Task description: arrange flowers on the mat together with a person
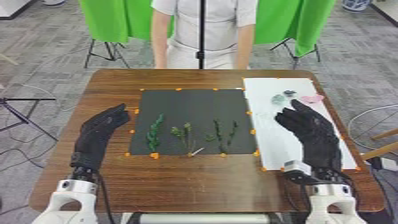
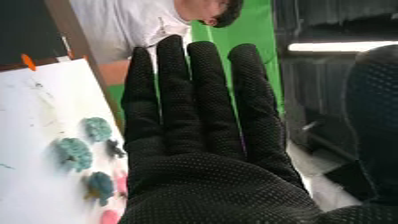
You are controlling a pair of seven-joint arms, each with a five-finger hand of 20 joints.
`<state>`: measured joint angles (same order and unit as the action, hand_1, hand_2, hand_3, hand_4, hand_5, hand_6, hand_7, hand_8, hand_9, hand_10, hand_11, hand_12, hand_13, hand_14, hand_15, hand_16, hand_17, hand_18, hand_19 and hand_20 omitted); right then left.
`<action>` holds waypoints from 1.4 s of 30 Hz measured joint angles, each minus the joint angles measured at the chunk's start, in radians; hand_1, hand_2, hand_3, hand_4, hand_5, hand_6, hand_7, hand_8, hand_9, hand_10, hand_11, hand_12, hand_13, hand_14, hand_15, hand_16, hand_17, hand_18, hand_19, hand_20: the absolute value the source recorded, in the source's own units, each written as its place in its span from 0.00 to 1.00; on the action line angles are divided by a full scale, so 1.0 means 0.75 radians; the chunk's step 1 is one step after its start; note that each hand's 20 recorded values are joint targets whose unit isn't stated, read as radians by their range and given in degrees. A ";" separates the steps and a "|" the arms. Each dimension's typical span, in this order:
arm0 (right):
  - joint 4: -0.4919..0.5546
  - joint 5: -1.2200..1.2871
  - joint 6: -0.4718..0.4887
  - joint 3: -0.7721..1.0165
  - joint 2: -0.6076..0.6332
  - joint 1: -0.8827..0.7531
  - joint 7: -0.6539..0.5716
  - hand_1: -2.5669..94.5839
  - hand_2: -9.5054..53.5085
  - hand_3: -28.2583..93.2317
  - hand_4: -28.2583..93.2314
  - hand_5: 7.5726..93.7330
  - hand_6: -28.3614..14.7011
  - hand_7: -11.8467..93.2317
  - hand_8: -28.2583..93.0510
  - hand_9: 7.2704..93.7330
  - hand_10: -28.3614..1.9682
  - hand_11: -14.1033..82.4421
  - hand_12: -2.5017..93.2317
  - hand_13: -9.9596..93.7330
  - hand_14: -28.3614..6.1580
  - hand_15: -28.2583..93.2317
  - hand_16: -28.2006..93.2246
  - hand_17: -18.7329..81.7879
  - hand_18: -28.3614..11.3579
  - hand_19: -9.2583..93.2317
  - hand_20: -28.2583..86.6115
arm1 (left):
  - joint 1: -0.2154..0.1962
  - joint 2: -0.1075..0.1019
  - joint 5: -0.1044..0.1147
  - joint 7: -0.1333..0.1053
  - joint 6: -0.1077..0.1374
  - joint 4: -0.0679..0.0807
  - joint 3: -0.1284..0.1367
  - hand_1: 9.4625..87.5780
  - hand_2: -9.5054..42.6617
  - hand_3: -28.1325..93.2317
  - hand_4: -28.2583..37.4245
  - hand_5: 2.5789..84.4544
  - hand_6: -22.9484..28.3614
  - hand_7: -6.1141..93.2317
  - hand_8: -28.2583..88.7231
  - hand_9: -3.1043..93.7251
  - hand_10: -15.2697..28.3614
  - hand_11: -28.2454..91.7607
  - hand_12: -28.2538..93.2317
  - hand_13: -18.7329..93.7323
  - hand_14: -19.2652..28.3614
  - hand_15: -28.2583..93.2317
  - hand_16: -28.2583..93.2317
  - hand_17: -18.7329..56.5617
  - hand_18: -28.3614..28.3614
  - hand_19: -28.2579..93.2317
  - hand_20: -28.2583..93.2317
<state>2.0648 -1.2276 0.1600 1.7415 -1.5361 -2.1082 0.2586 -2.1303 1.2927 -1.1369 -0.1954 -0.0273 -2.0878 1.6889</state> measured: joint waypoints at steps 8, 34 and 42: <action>0.056 -0.575 -0.365 -0.026 0.135 0.123 -0.346 0.39 0.00 0.76 0.03 0.59 0.56 0.23 0.17 0.72 0.37 0.27 0.19 0.84 0.49 0.46 0.42 0.65 0.31 0.73 0.64 | 0.006 -0.002 0.000 -0.003 0.001 0.000 0.000 0.27 0.07 0.75 0.21 0.56 0.52 0.20 0.19 0.48 0.64 0.38 0.36 0.47 0.76 0.37 0.27 0.32 0.72 0.28 0.39; -0.298 -1.901 0.382 -0.332 0.591 0.706 -0.752 0.42 0.00 0.77 0.02 0.59 0.62 0.22 0.17 0.84 0.47 0.27 0.17 1.00 0.69 0.50 0.46 0.81 0.48 0.92 0.49 | 0.002 -0.016 0.000 0.000 0.004 -0.004 -0.001 0.27 0.07 0.75 0.22 0.56 0.52 0.20 0.19 0.48 0.64 0.38 0.36 0.47 0.76 0.37 0.27 0.32 0.72 0.28 0.39; -0.308 -1.891 0.376 -0.351 0.601 0.721 -0.738 0.43 0.00 0.77 0.02 0.61 0.64 0.23 0.17 0.87 0.50 0.28 0.18 1.00 0.71 0.52 0.45 0.83 0.50 0.94 0.47 | -0.002 -0.015 0.000 0.003 0.005 -0.007 0.002 0.27 0.07 0.75 0.22 0.55 0.52 0.20 0.19 0.48 0.64 0.38 0.36 0.47 0.75 0.37 0.27 0.32 0.72 0.28 0.39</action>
<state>1.8341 -2.6460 0.4418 1.4784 -1.0852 -1.5673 -0.2947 -2.1315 1.2812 -1.1372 -0.1928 -0.0237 -2.0927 1.6902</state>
